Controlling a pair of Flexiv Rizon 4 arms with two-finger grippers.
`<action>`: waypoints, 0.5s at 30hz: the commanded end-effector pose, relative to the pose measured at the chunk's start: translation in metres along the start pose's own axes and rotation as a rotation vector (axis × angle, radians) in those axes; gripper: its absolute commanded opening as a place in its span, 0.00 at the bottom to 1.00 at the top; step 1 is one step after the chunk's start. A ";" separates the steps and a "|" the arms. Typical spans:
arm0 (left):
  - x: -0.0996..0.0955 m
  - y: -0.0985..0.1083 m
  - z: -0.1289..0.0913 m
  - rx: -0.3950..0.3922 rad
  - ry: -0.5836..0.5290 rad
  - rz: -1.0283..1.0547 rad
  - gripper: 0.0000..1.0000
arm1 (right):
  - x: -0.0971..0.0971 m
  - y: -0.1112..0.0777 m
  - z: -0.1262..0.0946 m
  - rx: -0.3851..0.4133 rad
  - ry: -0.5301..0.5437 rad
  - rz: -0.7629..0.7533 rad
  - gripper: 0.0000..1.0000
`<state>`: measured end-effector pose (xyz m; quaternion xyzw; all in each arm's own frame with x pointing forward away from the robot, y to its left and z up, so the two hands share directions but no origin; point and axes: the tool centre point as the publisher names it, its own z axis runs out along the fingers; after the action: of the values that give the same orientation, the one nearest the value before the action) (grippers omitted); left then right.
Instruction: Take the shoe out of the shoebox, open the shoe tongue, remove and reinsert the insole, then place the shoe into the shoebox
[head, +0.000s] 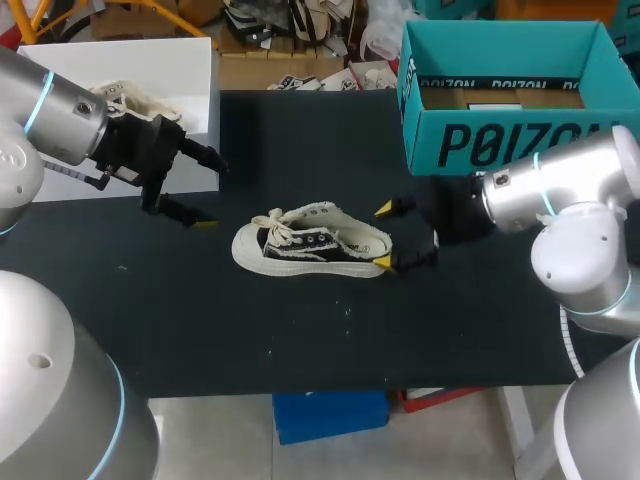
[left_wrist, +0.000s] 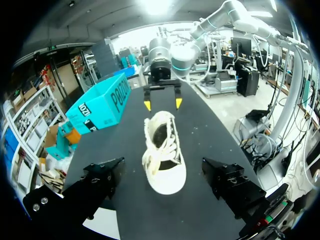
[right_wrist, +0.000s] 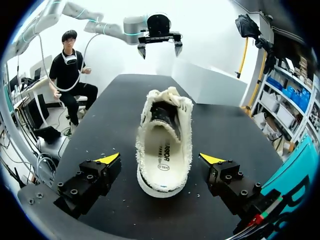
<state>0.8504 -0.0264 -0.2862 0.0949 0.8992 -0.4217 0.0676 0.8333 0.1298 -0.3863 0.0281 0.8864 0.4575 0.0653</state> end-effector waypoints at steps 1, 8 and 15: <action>0.001 0.001 0.001 0.000 -0.005 0.003 1.00 | -0.002 -0.007 0.008 -0.031 -0.007 0.004 1.00; 0.001 0.001 0.001 0.000 -0.005 0.003 1.00 | -0.006 -0.011 0.016 -0.049 -0.001 0.016 1.00; 0.001 0.001 0.001 0.000 -0.005 0.003 1.00 | -0.009 -0.013 0.024 -0.055 0.015 0.019 1.00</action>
<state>0.8504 -0.0264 -0.2862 0.0949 0.8992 -0.4217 0.0676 0.8400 0.1358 -0.4044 0.0314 0.8738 0.4819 0.0575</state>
